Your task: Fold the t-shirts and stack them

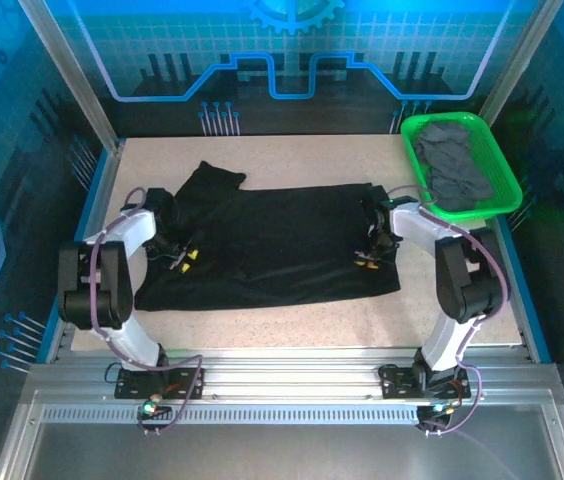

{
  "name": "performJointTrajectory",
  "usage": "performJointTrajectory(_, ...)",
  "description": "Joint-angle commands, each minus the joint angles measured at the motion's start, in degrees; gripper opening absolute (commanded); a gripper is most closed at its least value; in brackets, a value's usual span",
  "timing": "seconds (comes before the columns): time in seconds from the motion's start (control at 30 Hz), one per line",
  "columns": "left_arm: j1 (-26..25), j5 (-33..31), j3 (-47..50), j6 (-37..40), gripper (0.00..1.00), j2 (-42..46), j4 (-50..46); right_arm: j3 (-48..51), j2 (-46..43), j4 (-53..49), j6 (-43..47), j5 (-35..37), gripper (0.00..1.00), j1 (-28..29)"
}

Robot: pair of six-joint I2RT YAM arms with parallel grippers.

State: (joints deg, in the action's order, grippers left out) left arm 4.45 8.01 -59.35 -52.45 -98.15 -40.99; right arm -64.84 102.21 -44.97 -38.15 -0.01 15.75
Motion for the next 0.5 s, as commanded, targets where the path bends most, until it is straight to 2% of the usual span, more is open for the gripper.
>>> performJointTrajectory(0.0,-0.8,1.2,-1.3,-0.2,0.28,-3.9,-1.0,0.5,3.9,-2.9,-4.1,-1.1,0.23,0.2)
performJointTrajectory(0.23,-0.8,-3.2,2.1,2.9,0.27,-2.7,-4.7,0.1,4.8,-9.7,-4.6,0.2,0.24,2.1)
performJointTrajectory(0.47,1.8,-5.5,6.5,5.4,0.27,1.2,-7.1,3.4,4.7,-10.6,-4.8,-2.9,0.24,4.8)
